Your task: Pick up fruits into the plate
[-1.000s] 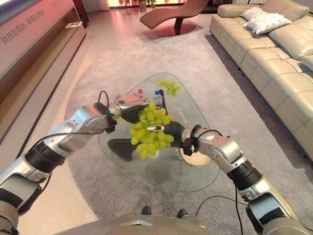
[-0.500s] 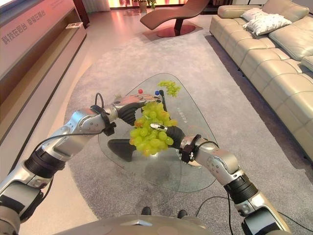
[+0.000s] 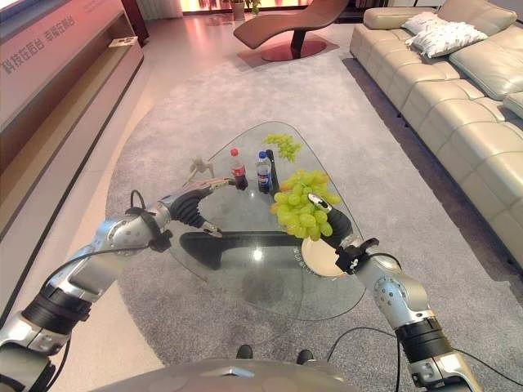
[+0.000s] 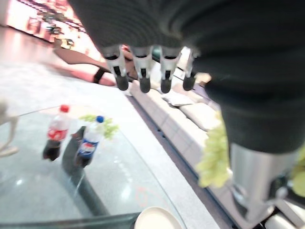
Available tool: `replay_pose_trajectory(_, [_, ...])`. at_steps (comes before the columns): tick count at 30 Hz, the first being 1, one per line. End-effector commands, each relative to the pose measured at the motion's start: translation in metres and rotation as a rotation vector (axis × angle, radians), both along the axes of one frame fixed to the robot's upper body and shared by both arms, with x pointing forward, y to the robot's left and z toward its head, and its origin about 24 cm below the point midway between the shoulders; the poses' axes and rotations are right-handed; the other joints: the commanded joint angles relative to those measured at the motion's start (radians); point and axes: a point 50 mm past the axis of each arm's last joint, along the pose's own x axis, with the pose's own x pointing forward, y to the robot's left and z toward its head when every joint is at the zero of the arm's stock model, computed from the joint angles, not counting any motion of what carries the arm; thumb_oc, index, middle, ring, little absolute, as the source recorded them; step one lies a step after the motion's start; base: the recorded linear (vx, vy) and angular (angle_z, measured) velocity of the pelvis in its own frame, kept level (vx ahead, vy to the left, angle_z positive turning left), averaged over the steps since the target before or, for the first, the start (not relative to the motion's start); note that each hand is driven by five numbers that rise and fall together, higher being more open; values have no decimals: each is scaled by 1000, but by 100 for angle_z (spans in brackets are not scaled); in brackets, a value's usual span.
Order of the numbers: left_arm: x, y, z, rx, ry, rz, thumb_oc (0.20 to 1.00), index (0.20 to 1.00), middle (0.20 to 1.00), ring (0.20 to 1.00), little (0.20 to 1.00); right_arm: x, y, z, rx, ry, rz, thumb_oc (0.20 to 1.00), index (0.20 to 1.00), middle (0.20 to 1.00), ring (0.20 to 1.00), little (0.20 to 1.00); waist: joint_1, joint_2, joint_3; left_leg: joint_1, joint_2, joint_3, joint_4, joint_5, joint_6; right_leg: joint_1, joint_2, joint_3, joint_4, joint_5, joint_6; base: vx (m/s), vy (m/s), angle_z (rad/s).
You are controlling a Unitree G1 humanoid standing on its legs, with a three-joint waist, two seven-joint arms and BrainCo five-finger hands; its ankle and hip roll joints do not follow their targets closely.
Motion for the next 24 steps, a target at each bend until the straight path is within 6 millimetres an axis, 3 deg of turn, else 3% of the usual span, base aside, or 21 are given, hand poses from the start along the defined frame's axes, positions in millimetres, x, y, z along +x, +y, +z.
replay_pose_trajectory(1, [7,27,6,-101,-27,142,1000,1000,1000,1000,1000,11,-11,32,111,-201,-111,200,200,200,200,200,25,-15,-10,57,-17,113,35,-125,30,31,-45,-3,14,-36,78,0,0,0])
replay_pose_trajectory(6, [-7,50,-26,-196,80,293,1000,1000,1000,1000,1000,6,-26,20,92,-167,-196,200,200,200,200,200,25,-11,5,61,-10,118,35,-133,27,32,-44,-3,15,-43,77,31,-6,-1])
replay_pose_trajectory(8, [-21,68,-55,-255,163,435,1000,1000,1000,1000,1000,2,-38,8,45,-138,-264,200,200,200,200,200,26,-13,24,52,-7,120,40,-131,26,23,-45,-2,18,-40,77,11,-38,-5])
replay_pose_trajectory(13, [-45,83,-108,-321,290,665,1000,1000,1000,1000,1000,4,-53,-1,-42,-117,-362,200,200,200,200,200,25,-12,78,6,-4,125,71,-132,26,-25,-47,8,44,-39,73,-46,-49,-4])
replay_pose_trajectory(17, [-50,83,-137,-350,328,791,1000,1000,1000,1000,1000,17,-60,4,-105,-142,-419,200,200,200,200,200,25,-10,142,-55,-3,121,102,-128,27,-90,-48,16,83,-40,68,-156,-80,-3])
replay_pose_trajectory(20, [-51,80,-159,-359,374,894,1000,1000,1000,1000,1000,36,-70,20,-200,-190,-482,200,200,200,200,200,21,-1,239,-122,-6,104,131,-115,27,-163,-43,24,132,-41,58,-187,-95,0])
replay_pose_trajectory(24, [-59,76,-177,-399,442,960,1000,1000,1000,1000,1000,49,-77,31,-279,-217,-527,200,200,200,200,200,16,12,304,-168,-9,87,151,-104,25,-214,-39,23,170,-44,48,-93,-47,2])
